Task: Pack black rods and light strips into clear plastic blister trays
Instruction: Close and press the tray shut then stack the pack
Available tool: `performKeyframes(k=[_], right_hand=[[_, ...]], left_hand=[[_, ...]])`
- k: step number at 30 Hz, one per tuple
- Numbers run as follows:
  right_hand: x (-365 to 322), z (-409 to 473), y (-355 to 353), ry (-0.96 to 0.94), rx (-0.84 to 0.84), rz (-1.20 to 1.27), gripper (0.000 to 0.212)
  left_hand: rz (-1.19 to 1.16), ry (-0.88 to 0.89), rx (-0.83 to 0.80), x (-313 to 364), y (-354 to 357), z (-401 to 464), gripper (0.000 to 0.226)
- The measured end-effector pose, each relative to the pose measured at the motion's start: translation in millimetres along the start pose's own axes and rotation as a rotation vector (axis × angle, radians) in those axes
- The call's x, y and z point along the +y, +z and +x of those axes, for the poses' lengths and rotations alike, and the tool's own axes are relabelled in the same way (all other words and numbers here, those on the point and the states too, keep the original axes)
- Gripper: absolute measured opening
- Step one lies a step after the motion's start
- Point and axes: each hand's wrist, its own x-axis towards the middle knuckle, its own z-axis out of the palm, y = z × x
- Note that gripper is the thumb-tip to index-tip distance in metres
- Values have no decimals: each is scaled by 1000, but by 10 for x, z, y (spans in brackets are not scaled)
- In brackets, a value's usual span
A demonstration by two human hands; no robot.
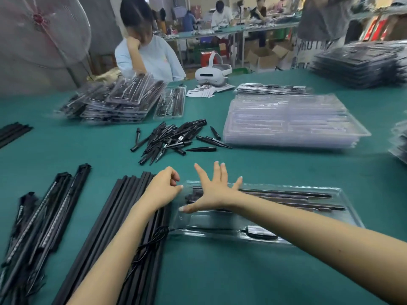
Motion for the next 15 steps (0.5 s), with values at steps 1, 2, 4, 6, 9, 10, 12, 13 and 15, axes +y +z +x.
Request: performKeyframes(k=[1, 2, 4, 6, 9, 10, 12, 13, 15], right_hand=[[-98, 46, 44, -5, -7, -2, 128], [-176, 88, 75, -9, -18, -17, 130], [-276, 147, 92, 7, -71, -69, 132], [-315, 188, 48, 40, -153, -88, 131], [-310, 217, -43, 34, -225, -130, 124], [-299, 222, -59, 24, -231, -145, 123], [-273, 230, -45, 17, -222, -167, 121], [-266, 227, -23, 21, -210, -169, 121], [-268, 225, -1, 25, -192, -166, 120]], left_hand=[[-5, -12, 6, -15, -14, -8, 15], [-14, -23, 5, -34, -31, -22, 14], [-44, -32, -13, -74, -66, -56, 16], [-70, -33, -35, -120, -103, -89, 19], [-113, -34, -71, -178, -134, -114, 18], [-125, -35, -82, -194, -134, -116, 18], [-154, -41, -98, -214, -120, -114, 16], [-167, -42, -105, -213, -109, -111, 15], [-195, -37, -122, -187, -84, -105, 13]])
